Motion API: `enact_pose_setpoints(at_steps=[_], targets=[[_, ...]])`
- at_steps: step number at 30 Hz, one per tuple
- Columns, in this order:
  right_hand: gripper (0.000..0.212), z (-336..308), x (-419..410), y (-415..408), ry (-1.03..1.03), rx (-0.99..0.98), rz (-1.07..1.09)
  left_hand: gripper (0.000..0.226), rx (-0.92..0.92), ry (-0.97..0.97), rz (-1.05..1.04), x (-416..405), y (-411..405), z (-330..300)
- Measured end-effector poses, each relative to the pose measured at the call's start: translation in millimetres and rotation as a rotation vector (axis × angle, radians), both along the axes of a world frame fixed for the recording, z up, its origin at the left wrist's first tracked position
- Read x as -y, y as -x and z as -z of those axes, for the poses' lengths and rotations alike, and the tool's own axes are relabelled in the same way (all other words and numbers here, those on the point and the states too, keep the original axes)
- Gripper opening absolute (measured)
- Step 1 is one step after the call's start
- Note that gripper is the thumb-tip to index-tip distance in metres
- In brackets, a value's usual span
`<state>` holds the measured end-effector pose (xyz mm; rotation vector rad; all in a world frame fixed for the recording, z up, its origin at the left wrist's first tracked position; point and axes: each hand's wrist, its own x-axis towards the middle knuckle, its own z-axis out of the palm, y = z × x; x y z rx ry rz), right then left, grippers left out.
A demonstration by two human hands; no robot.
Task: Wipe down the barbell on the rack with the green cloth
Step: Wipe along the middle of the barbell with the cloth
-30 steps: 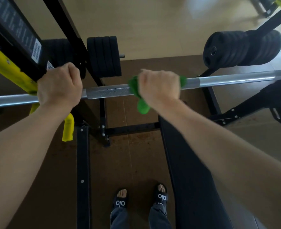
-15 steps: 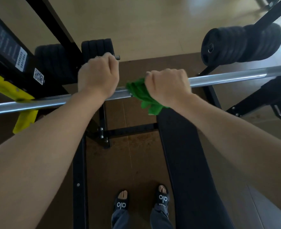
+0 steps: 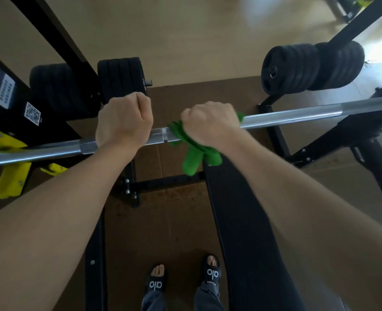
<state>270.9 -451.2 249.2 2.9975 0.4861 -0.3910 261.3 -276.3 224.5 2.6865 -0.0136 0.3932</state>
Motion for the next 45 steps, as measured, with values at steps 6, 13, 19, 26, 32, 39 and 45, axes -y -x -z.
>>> enact_pose_setpoints(at_steps=[6, 13, 19, 26, 32, 39, 45], targets=[[0.041, -4, -40, -5, -0.149, -0.235, 0.07, 0.045, -0.01, -0.006, -0.038, 1, 2, -2], [0.036, -21, -35, -39, -0.246, -0.694, 0.2, 0.047, -0.017, -0.001, -0.067, 0, 2, -4], [0.039, -19, -40, -32, -0.246, -0.716, 0.21, 0.046, 0.009, 0.037, -0.069, -3, 3, -3], [0.051, 23, -40, 26, -0.22, 0.386, 0.084, 0.045, 0.056, 0.037, -0.012, -5, 3, 2], [0.043, 57, -38, 46, -0.415, 0.677, 0.098, 0.045, 0.031, 0.042, -0.028, -4, 2, 0], [0.046, 34, -17, 18, -0.243, 0.423, -0.01, 0.046, 0.026, 0.059, -0.009, -8, 5, 0], [0.044, 24, 160, 4, 0.049, 0.453, 0.202, 0.046, 0.032, -0.043, -0.001, -8, 4, 0]])
